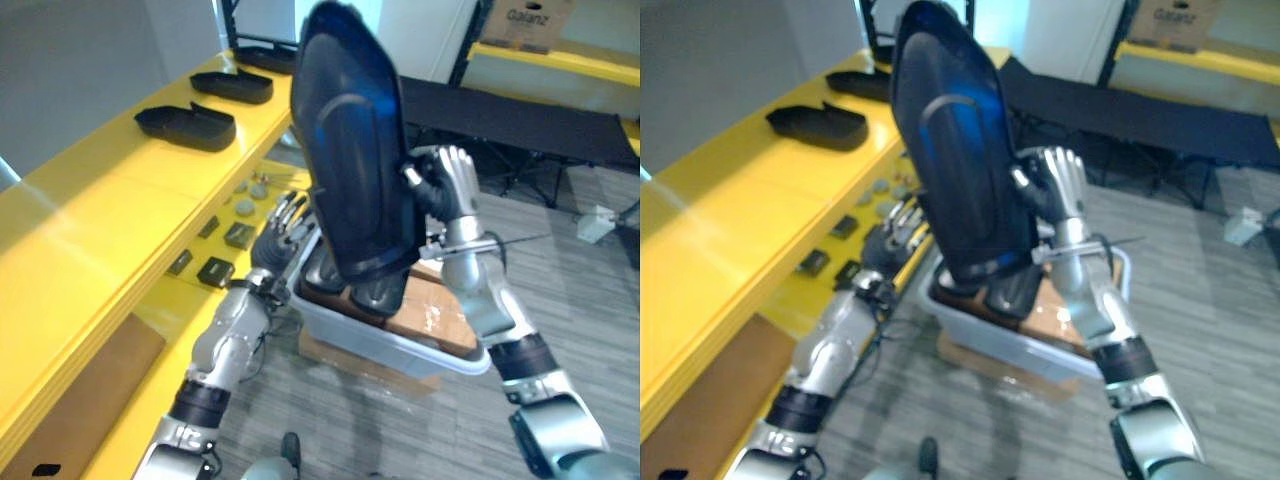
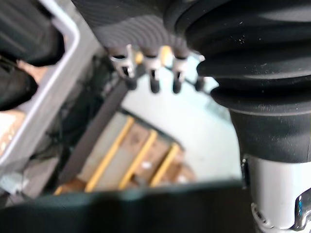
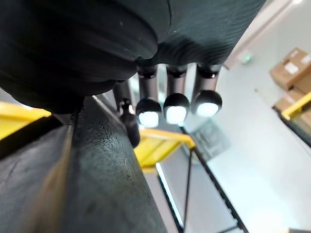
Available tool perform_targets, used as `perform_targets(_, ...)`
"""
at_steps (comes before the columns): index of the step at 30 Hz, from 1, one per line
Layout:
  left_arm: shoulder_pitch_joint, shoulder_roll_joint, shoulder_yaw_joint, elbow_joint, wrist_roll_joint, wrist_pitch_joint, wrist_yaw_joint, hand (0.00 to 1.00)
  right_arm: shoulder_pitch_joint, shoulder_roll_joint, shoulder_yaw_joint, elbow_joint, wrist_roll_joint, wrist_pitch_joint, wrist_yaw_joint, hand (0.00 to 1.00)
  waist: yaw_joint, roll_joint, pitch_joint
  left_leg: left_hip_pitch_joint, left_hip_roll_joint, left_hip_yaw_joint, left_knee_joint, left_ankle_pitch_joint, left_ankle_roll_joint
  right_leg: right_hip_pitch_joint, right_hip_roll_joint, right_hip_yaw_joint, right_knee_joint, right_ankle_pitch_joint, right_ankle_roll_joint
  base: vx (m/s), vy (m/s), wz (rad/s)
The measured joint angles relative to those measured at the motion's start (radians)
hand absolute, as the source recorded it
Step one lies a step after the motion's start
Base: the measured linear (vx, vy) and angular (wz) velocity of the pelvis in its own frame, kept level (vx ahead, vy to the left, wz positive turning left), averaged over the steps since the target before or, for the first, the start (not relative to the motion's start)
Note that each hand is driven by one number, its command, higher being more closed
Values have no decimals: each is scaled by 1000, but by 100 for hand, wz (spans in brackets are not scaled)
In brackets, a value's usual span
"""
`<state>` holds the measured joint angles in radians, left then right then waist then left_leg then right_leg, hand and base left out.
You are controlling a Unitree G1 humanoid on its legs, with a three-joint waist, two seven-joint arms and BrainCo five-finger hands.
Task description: Walk over and take plastic housings, then place them on the shelf
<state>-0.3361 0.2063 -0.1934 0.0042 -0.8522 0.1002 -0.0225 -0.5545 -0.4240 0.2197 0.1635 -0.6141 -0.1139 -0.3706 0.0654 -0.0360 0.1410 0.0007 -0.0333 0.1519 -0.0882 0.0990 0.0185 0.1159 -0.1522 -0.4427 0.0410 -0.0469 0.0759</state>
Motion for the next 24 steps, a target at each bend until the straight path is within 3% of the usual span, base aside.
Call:
perform_targets(7,0,-20,-15,-37,-126,-35,-69,0,0,10,1,68,-12,0,0,100,1,11,-9,-14,-10,-2,0,16,13,-1,-2,-4,-26,28,16,19,27,1)
perform_targets(11,0,-28,-17,-66,-122,-34,-76,0,1,18,1,103,-20,-1,0,100,0,11,-9,-14,-19,-5,5,30,15,9,-4,-11,-38,41,21,73,18,5)
perform_targets(21,10,-56,-32,-66,13,21,-65,0,1,29,29,127,-18,-18,-1,100,0,17,-15,-15,-18,-33,0,39,16,9,-6,-21,-29,32,8,-9,23,5)
perform_targets(24,14,-30,-92,-61,93,44,-45,0,1,31,79,128,-18,-20,-1,100,3,17,-16,-17,-13,-36,-1,33,8,8,-2,-22,-35,34,8,-46,26,2)
